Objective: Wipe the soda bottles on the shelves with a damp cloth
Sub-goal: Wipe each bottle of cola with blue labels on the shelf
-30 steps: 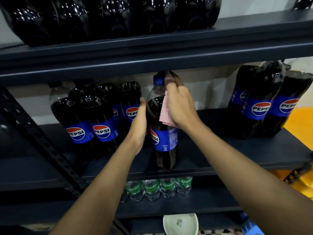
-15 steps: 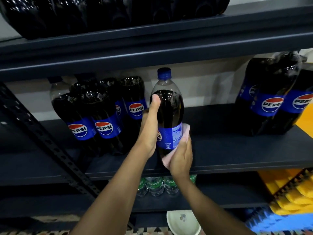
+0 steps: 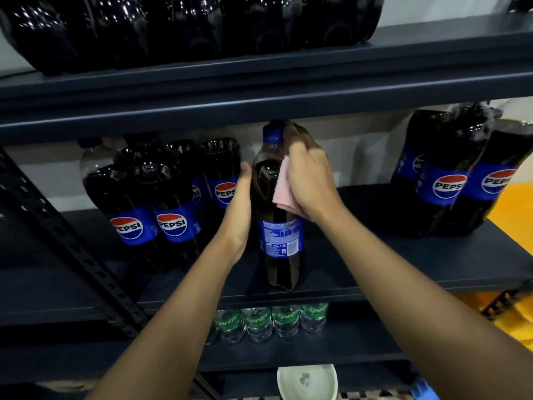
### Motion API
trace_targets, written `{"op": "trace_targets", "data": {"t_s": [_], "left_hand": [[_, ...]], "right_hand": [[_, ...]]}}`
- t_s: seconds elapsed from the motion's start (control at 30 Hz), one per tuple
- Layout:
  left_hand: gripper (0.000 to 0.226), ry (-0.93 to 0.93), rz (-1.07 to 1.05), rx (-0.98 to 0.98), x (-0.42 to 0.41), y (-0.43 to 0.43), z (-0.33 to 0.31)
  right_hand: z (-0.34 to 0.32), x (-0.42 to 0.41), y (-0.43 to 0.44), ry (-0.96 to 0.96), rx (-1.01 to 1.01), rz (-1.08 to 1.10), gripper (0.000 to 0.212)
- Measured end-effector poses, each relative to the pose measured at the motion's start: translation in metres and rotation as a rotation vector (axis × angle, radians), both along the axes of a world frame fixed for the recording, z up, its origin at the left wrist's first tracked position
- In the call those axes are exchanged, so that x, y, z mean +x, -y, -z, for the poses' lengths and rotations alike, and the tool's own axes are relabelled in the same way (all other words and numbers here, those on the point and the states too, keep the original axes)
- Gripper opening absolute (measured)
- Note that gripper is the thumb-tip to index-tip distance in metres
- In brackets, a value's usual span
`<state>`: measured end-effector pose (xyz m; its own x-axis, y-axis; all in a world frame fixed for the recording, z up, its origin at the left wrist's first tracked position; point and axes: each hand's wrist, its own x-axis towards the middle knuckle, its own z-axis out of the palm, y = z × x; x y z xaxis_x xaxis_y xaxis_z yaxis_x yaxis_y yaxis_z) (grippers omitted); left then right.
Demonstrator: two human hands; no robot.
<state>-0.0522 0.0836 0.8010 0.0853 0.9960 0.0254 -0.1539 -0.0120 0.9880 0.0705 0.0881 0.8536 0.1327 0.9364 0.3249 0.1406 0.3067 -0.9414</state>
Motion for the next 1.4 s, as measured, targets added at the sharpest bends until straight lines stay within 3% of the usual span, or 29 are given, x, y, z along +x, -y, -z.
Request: {"op": "trace_targets", "data": {"t_s": [0.1, 0.23, 0.3, 0.4, 0.5, 0.63, 0.8, 0.87, 0.93, 1.0, 1.13, 1.23, 1.33, 1.4], "left_hand": [[0.062, 0.029, 0.037, 0.019, 0.002, 0.008, 0.005], [0.092, 0.024, -0.036, 0.043, 0.011, 0.009, 0.017], [0.079, 0.007, -0.034, 0.058, 0.012, 0.008, 0.018], [0.071, 0.048, -0.015, 0.077, 0.013, 0.01, 0.018], [0.091, 0.08, -0.036, 0.071, 0.014, 0.008, 0.02], [0.115, 0.106, -0.104, 0.042, 0.011, 0.002, 0.025], [0.072, 0.056, 0.013, 0.041, 0.006, 0.007, 0.016], [0.063, 0.072, 0.026, 0.046, 0.005, 0.007, 0.015], [0.058, 0.065, 0.021, 0.057, 0.004, 0.006, 0.014], [0.057, 0.037, -0.013, 0.035, 0.001, 0.005, 0.01], [0.061, 0.029, 0.01, -0.003, -0.002, 0.006, 0.008], [0.059, 0.033, 0.081, 0.02, 0.005, 0.014, 0.01], [0.092, 0.014, 0.03, 0.018, 0.012, 0.015, 0.017], [0.096, 0.024, -0.014, 0.036, 0.014, 0.014, 0.02]], "right_hand": [[0.009, -0.005, -0.004, 0.003, 0.067, 0.046, 0.039], [0.06, -0.025, 0.005, -0.038, 0.297, 0.275, 0.042], [0.091, -0.03, 0.01, 0.001, 0.342, 0.327, 0.051], [0.133, -0.03, 0.02, 0.004, 0.251, 0.308, 0.049], [0.161, -0.025, 0.035, -0.019, 0.056, 0.24, 0.041], [0.176, -0.021, 0.043, -0.211, -0.132, 0.164, 0.045], [0.15, -0.017, 0.034, -0.303, -0.169, 0.126, 0.045], [0.118, -0.014, 0.028, -0.275, -0.091, 0.117, 0.05], [0.078, -0.008, 0.023, -0.221, -0.029, 0.082, 0.04], [0.037, -0.002, 0.017, -0.123, -0.023, 0.032, 0.032], [-0.007, 0.002, 0.006, 0.029, 0.014, -0.029, 0.04], [0.015, -0.006, 0.001, 0.033, 0.11, 0.062, 0.033], [0.061, -0.02, 0.005, 0.002, 0.253, 0.228, 0.044], [0.089, -0.027, 0.012, -0.001, 0.303, 0.307, 0.05]]}}
